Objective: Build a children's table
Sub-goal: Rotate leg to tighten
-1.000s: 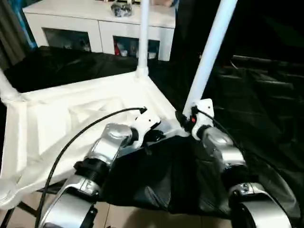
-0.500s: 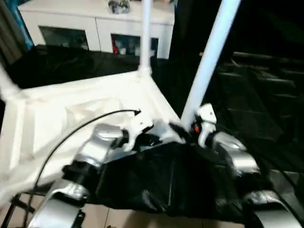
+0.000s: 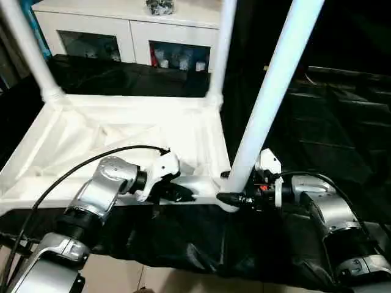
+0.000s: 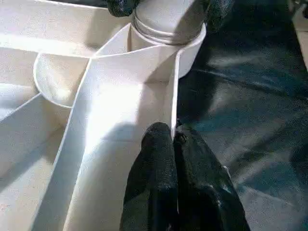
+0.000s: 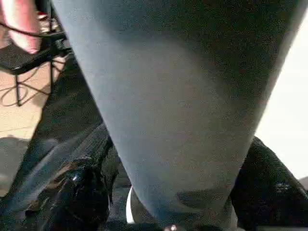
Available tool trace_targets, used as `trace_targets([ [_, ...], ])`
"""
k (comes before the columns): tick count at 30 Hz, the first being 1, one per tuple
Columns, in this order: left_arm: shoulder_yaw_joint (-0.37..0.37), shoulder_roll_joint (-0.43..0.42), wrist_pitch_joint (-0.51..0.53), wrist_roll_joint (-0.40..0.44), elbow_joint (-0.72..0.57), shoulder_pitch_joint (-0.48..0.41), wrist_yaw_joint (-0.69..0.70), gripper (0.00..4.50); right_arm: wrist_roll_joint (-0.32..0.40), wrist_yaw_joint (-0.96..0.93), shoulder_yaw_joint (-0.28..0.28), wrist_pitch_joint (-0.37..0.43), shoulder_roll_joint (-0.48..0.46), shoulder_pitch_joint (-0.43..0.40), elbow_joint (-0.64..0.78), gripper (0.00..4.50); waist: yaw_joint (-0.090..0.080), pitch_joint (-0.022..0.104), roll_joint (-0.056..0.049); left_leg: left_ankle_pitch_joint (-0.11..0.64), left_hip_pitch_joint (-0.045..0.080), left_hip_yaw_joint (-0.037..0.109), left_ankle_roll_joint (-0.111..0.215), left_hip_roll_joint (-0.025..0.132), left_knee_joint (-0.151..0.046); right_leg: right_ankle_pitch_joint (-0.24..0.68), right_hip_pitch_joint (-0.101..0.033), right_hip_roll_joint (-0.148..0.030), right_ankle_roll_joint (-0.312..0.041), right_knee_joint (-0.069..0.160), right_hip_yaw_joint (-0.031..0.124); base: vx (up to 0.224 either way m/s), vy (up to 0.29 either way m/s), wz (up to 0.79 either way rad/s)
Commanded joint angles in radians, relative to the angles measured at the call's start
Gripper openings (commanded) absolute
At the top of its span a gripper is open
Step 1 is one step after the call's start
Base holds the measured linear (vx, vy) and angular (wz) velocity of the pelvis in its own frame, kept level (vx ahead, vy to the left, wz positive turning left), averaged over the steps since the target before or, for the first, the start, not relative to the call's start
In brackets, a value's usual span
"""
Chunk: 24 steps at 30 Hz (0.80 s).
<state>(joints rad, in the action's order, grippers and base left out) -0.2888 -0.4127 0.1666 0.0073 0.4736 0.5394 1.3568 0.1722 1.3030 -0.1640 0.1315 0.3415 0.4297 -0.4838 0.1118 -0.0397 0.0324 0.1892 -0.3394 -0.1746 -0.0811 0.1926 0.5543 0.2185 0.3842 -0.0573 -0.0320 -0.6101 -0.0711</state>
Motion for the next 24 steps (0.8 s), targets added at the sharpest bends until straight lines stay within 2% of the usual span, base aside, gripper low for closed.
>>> trace_targets([
  [1, -0.004, 0.010, -0.014, -0.021, -0.038, 0.007, -0.011, 0.00, -0.010, 0.069, -0.113, 0.050, -0.012, -0.039, 0.009, 2.86, 0.004, 0.047, -0.003, 0.110, -0.004, 0.010, 0.081, 0.049, -0.050, 0.064, -0.049, -0.089, -0.208, 0.068, 0.055, 0.000, 0.000, 0.00],
  [5, 0.002, 0.006, -0.012, -0.025, -0.036, 0.005, -0.018, 0.00, -0.006, 0.065, -0.122, 0.060, -0.018, -0.050, 0.024, 2.68, 0.005, 0.045, -0.003, 0.120, -0.005, 0.009, 0.075, 0.049, -0.051, 0.078, -0.049, -0.091, -0.211, 0.069, 0.054, 0.000, 0.000, 0.00],
  [9, 0.005, 0.008, -0.007, -0.024, -0.035, 0.003, -0.028, 0.00, -0.007, 0.047, -0.104, 0.070, -0.036, -0.054, 0.025, 2.36, 0.005, 0.044, -0.003, 0.136, -0.004, 0.010, 0.064, 0.049, -0.052, 0.120, -0.048, -0.092, -0.198, 0.073, 0.055, 0.000, 0.000, 0.00],
  [14, 0.011, 0.014, 0.002, -0.020, -0.031, 0.000, -0.053, 0.00, 0.006, 0.021, -0.089, 0.084, -0.047, -0.062, 0.040, 2.22, 0.005, 0.044, -0.003, 0.128, -0.003, 0.010, 0.061, 0.048, -0.051, 0.109, -0.048, -0.091, -0.196, 0.072, 0.056, 0.000, 0.000, 0.00],
  [15, 0.014, 0.023, 0.009, -0.017, -0.023, 0.003, -0.080, 0.00, 0.013, -0.002, -0.083, 0.090, -0.053, -0.068, 0.044, 2.19, 0.004, 0.046, 0.001, 0.130, -0.003, 0.010, 0.061, 0.048, -0.051, 0.113, -0.049, -0.091, -0.196, 0.072, 0.055, 0.000, 0.000, 0.00],
  [16, 0.019, 0.038, 0.016, -0.014, -0.013, 0.008, -0.113, 0.00, 0.016, -0.028, -0.075, 0.089, -0.062, -0.075, 0.045, 2.16, 0.005, 0.044, 0.000, 0.130, -0.003, 0.010, 0.060, 0.048, -0.052, 0.117, -0.049, -0.092, -0.194, 0.072, 0.056, 0.000, 0.000, 0.00],
  [22, 0.024, 0.121, 0.050, -0.006, 0.008, 0.026, -0.220, 0.00, -0.019, -0.221, -0.028, 0.072, -0.138, -0.087, -0.013, 2.09, 0.000, 0.035, 0.000, 0.215, 0.004, 0.015, 0.030, 0.045, -0.061, 0.337, -0.041, -0.098, -0.141, 0.097, 0.059, 0.000, 0.000, 0.00],
  [24, 0.023, 0.149, 0.059, -0.005, 0.019, 0.035, -0.244, 0.00, -0.031, -0.295, -0.009, 0.074, -0.166, -0.077, -0.053, 2.08, -0.002, 0.036, 0.000, 0.216, 0.007, 0.016, 0.020, 0.046, -0.062, 0.350, -0.038, -0.098, -0.135, 0.098, 0.060, 0.000, 0.000, 0.00],
])
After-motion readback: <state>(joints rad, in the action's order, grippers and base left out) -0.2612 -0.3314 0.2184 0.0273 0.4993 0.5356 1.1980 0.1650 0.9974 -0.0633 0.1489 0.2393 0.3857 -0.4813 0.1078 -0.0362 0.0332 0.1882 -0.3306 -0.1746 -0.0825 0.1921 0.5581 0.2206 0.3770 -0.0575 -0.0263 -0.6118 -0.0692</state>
